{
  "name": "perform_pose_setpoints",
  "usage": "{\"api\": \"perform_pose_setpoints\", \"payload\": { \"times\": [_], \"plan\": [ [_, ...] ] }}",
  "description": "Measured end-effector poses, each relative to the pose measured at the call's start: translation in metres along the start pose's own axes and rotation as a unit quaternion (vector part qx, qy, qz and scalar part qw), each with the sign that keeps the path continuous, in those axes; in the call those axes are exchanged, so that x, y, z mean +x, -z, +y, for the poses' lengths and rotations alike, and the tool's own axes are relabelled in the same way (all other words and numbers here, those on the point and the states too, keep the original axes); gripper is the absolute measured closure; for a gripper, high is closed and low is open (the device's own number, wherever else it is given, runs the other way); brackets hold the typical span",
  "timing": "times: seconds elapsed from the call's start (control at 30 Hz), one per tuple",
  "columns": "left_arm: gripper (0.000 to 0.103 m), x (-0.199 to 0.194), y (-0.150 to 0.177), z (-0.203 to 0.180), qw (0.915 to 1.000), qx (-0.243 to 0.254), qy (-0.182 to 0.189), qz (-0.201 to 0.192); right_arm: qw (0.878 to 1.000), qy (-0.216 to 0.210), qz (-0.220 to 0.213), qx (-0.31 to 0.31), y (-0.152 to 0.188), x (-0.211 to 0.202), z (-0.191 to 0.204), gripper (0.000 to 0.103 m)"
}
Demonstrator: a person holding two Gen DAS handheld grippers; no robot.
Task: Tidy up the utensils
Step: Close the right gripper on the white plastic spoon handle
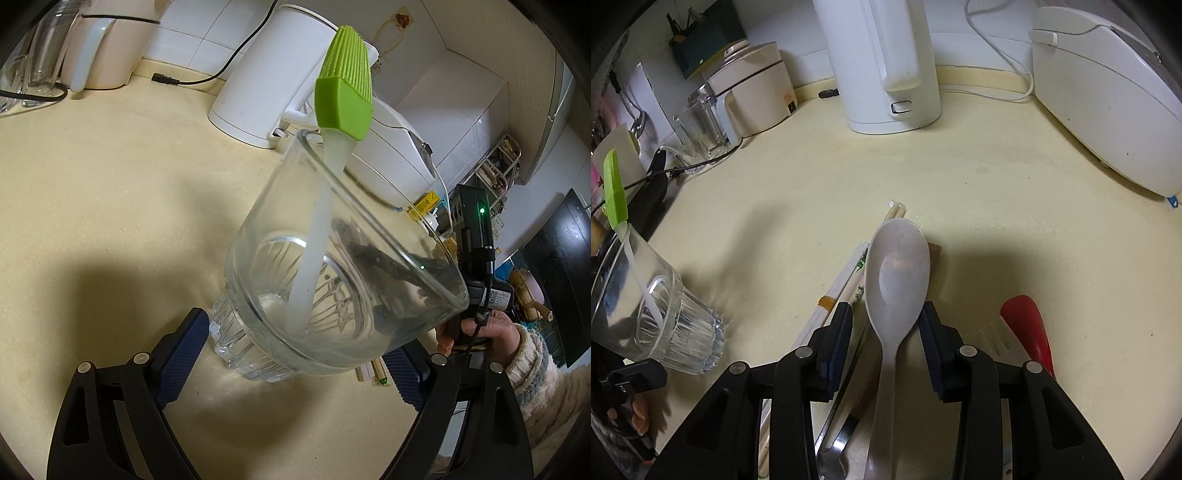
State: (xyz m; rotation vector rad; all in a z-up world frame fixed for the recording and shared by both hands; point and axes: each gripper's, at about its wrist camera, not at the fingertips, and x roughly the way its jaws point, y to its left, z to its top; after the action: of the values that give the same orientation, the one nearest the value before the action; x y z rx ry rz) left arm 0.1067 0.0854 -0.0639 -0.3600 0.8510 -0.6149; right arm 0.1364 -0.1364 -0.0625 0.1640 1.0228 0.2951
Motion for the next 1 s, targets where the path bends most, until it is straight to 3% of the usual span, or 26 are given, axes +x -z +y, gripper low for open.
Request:
{"api": "perform_pose_setpoints", "payload": {
  "times": [0.6,1.0],
  "plan": [
    [0.011,0.0,0.0,0.0,1.0,-0.001,0.002,-0.001,0.999,0.028,0.023,0.002,-0.027,0.019,0.0,0.063],
    [0.011,0.001,0.0,-0.001,1.0,-0.001,0.002,-0.001,0.999,0.037,0.002,0.021,-0.025,0.019,-0.006,0.064]
  ]
}}
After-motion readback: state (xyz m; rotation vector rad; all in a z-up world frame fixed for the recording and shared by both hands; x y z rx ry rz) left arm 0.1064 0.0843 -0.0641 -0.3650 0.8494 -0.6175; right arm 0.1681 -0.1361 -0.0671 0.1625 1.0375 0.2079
